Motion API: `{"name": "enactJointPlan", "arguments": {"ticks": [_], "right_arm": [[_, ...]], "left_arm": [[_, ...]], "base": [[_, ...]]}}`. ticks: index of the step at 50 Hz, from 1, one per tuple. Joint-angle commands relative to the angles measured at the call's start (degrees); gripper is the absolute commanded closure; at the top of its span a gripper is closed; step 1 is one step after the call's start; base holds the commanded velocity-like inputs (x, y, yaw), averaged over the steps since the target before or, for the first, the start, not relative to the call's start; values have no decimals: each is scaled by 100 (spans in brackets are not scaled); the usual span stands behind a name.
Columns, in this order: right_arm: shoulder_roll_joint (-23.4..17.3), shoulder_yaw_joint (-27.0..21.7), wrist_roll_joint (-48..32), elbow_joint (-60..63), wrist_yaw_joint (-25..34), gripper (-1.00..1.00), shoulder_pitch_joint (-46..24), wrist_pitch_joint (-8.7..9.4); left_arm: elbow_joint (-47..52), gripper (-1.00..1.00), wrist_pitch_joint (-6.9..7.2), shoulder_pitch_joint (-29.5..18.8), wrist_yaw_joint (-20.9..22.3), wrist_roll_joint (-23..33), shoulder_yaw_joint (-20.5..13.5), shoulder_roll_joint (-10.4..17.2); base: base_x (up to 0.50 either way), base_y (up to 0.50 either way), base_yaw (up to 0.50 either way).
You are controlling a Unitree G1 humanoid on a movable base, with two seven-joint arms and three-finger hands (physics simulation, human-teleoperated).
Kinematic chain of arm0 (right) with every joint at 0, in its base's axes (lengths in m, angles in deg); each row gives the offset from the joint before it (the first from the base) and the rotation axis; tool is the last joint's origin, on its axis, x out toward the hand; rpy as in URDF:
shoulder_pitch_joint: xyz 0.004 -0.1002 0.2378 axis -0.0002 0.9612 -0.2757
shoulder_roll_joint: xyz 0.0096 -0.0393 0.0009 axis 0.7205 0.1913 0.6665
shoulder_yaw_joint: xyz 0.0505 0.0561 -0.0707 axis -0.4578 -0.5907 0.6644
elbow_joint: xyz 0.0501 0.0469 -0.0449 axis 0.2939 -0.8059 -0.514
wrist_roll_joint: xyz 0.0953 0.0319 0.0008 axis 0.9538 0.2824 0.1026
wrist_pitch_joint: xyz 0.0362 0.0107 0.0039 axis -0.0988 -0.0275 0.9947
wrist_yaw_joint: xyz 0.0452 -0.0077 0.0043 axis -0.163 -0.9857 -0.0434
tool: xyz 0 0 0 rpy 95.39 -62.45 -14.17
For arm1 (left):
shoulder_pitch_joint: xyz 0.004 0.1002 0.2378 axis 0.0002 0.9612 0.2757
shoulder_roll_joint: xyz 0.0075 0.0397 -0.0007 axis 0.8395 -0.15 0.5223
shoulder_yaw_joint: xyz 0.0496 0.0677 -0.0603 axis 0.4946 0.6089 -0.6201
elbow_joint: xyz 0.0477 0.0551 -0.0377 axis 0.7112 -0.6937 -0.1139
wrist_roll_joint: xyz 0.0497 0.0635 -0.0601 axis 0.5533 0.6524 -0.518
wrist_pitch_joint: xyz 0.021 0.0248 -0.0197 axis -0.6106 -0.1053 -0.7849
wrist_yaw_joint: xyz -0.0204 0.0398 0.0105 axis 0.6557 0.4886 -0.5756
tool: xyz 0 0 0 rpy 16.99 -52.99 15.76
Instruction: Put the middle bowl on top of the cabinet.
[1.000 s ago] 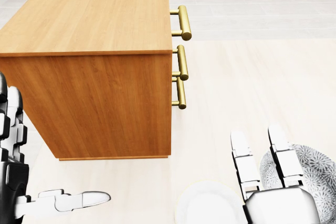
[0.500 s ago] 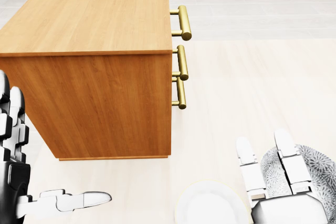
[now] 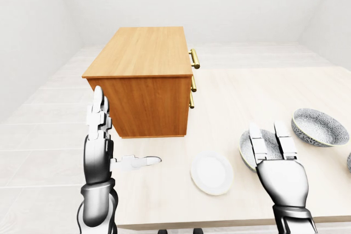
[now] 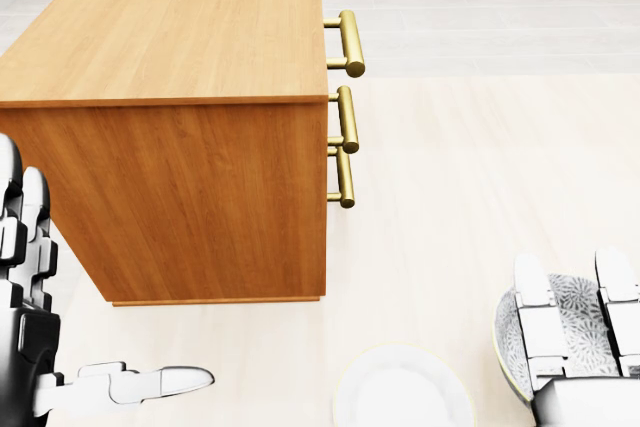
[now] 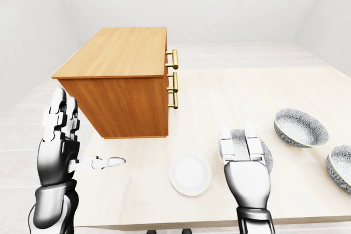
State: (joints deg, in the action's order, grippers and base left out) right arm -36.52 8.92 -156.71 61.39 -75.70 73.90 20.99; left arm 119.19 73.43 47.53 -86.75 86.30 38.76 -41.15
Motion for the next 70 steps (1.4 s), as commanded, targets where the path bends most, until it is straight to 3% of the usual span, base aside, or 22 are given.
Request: {"name": "enactJointPlan", "arguments": {"ticks": [1,5,7,8,12,16,18,20,24,28,30,35,39,52,62,65,66,68,70], "right_arm": [[119,-309,17,-327,-156,-100,-143,0],[79,-402,-76,-902,-435,-100,-289,0],[19,-453,-97,-993,-204,-100,-361,0],[32,-499,-58,-1289,-495,-100,-385,0],[-6,-487,-133,-1494,-612,-100,-391,0],[-29,-373,-226,-1390,-313,-100,-492,0],[-14,-305,-350,-1807,-590,-100,-585,0],[-102,-324,-208,-1539,-338,-100,-532,0],[-182,-425,-69,-1658,-426,-100,-479,0],[-215,-470,-140,-2319,-875,-100,-582,133],[-279,-513,-141,-2094,-652,-100,-550,188],[-319,-620,46,-2099,-663,-100,-526,157],[-314,-620,-38,-2539,-908,-100,-627,271],[-410,-492,-59,-2712,-859,-100,-768,444],[-472,-498,52,-2895,-984,-100,-820,499],[-512,-459,71,-2687,-748,-100,-831,487],[-482,-422,0,-3021,-979,-100,-914,552],[-527,-365,123,-2793,-824,-100,-855,443],[-545,-363,120,-2878,-868,-100,-869,453]], "left_arm": [[11,-100,0,8,0,9,5,2],[-15,-100,0,-2,-3,1,-6,5],[-38,-100,0,-14,-4,19,1,6],[-9,-100,0,-6,-2,22,6,2],[-17,-100,0,-19,-3,49,22,1],[14,-100,0,-12,7,-19,16,-5],[-4,-100,0,-26,2,-50,-16,4],[-25,-100,0,-29,1,-5,-1,6],[-32,-100,0,-23,2,26,15,10],[-28,-100,0,-5,10,43,30,13],[-34,-100,0,-12,11,38,27,14],[-85,-100,0,-10,22,61,46,25],[-62,-100,0,8,32,65,60,22],[-58,-100,0,27,29,83,78,23],[-94,-100,0,8,31,89,89,30],[-110,-100,0,7,31,92,92,31],[-135,-100,0,-7,27,89,81,34],[-137,-100,0,-13,28,80,77,33],[-106,-100,0,8,34,84,90,30]], "base": [[0,0,0],[0,0,0],[0,0,0],[0,0,0],[0,0,0],[0,0,0],[0,0,0],[0,0,0],[0,0,0],[0,0,0],[0,0,0],[0,0,0],[0,0,0],[0,0,0],[0,0,0],[0,0,0],[0,0,0],[0,0,0],[0,0,0]]}}
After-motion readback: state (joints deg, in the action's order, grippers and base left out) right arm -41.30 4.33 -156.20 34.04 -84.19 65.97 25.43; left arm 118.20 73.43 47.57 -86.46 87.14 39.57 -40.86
